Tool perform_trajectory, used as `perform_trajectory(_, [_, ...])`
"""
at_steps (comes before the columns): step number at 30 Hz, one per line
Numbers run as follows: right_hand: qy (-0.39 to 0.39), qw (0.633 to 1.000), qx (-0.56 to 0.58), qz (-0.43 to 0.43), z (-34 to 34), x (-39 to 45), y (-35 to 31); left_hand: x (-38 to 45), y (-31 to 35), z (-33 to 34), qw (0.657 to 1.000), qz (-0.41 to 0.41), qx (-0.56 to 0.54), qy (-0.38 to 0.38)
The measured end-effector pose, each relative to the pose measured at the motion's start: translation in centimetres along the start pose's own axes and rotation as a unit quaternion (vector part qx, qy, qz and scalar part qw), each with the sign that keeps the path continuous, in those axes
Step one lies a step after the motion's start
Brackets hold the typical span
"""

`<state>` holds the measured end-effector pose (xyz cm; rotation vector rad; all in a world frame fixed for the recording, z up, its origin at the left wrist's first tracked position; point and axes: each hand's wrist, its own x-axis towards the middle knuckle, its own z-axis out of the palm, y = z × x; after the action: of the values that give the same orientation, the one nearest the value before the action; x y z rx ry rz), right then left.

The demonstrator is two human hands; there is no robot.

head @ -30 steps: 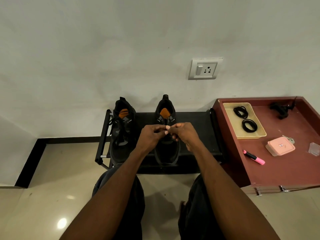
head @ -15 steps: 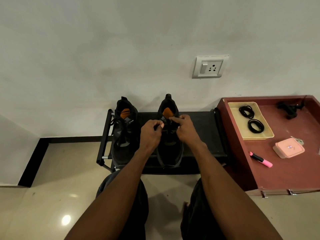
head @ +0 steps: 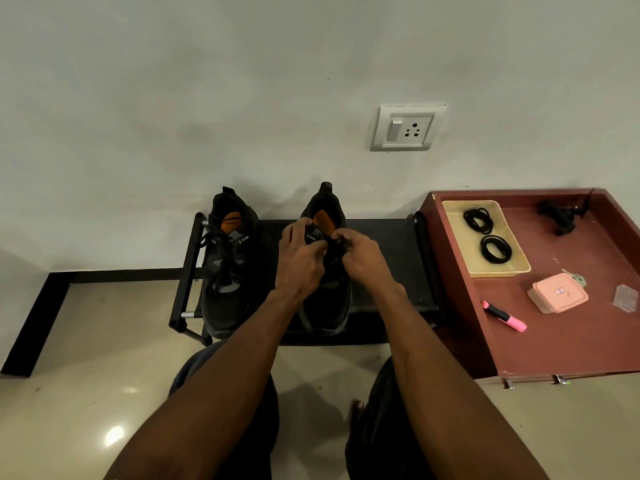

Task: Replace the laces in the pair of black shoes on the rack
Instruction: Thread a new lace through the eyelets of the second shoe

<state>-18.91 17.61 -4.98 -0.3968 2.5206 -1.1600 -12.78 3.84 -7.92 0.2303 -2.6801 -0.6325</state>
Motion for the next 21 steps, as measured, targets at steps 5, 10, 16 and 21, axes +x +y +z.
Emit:
perform_trajectory(5, [0.015,0.998,0.053,0.026,-0.2,0.5,0.8,0.7,0.2,0.0,0.999,0.019,0.011,-0.026])
perform_trajectory(10, [0.006,0.998,0.057,0.011,0.0,0.4,0.8,0.5,0.3,0.5,0.997,0.06,0.044,-0.029])
perform_trajectory(16, [0.014,0.996,0.088,0.026,0.3,0.7,1.3,1.6,-0.2,0.5,0.986,-0.089,-0.1,-0.096])
perform_trajectory(21, [0.012,0.991,0.128,0.041,0.5,0.8,1.4,2.0,-0.6,0.1,0.96,-0.162,-0.158,-0.166])
